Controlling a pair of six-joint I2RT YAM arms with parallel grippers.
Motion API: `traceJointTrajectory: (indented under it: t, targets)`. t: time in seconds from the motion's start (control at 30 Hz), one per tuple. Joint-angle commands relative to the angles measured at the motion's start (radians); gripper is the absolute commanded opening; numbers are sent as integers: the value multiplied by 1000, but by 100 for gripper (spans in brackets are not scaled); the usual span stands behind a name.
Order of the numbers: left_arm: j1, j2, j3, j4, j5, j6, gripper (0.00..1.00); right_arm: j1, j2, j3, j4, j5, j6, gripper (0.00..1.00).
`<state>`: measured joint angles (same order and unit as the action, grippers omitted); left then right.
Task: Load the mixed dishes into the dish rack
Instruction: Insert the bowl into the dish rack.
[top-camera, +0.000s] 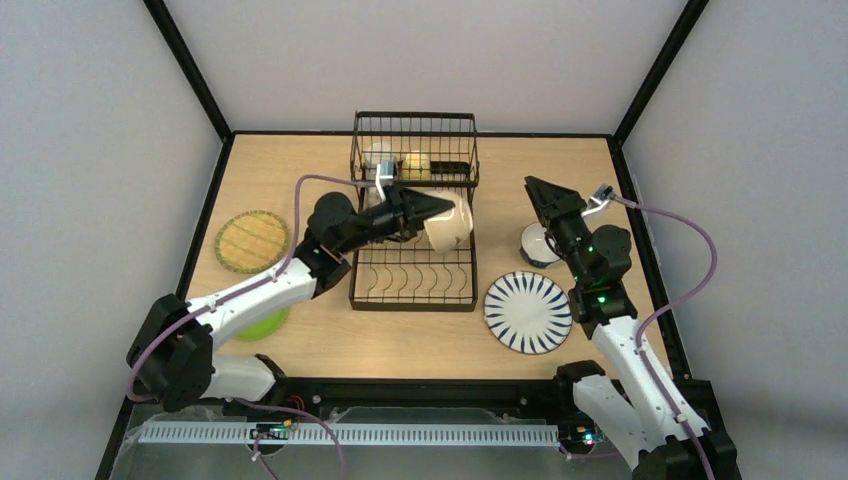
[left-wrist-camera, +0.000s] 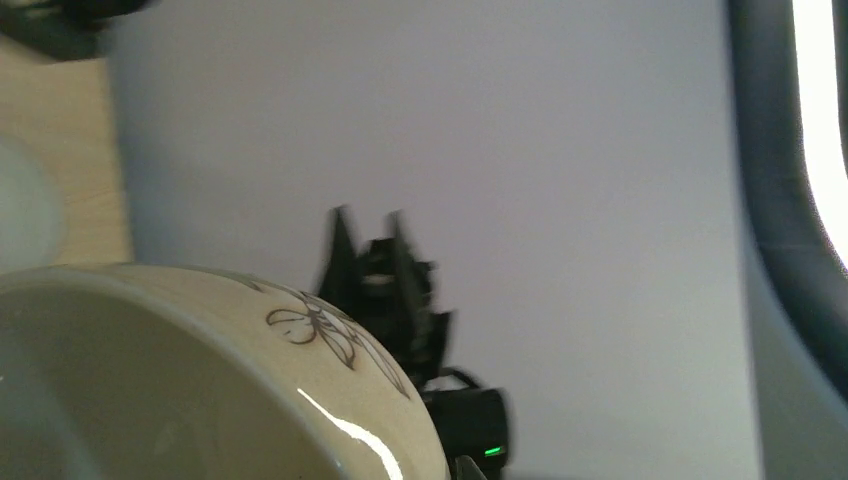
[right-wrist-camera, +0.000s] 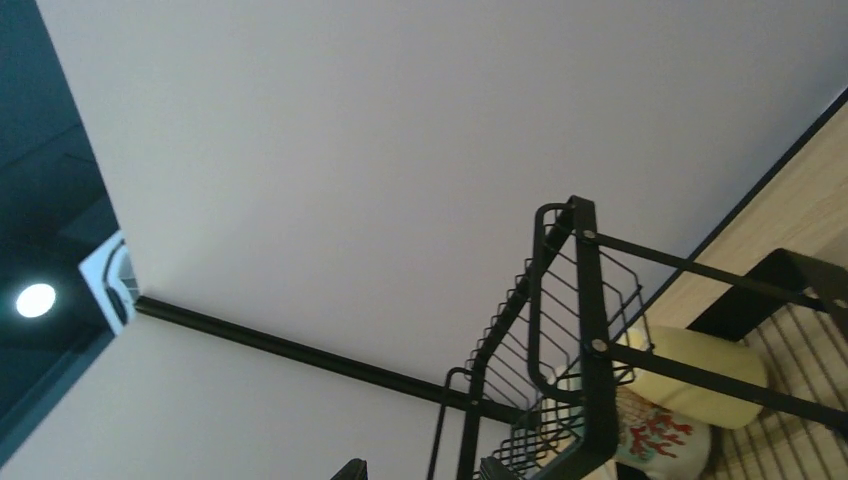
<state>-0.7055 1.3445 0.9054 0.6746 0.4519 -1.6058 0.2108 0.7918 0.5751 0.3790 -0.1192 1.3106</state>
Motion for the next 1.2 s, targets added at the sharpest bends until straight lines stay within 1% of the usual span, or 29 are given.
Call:
traceJointTrajectory:
  t: [0.0, 0.17, 0.33, 0.43, 0.57, 0.73, 1.17]
  targets:
    - [9, -51, -125, -28, 43, 98, 2, 4, -24, 25, -80, 42, -97, 62]
    - [9, -40, -199, 9, 56, 130, 2, 0, -26, 20, -102, 46, -116, 62]
    - [9, 6, -267, 110, 68, 116, 2, -12, -31, 17, -118, 40, -135, 62]
    - [9, 49, -327, 242, 68, 66, 2, -23, -34, 21, -124, 34, -147, 62]
    - [9, 136, -369, 396, 79, 10, 2, -42, -31, 19, -125, 17, -150, 62]
    - [8, 228, -373, 528, 91, -29, 2, -66, -20, 20, -115, -8, -155, 62]
    - [9, 408, -331, 722, 52, -81, 2, -116, 39, 24, -60, -66, -154, 62]
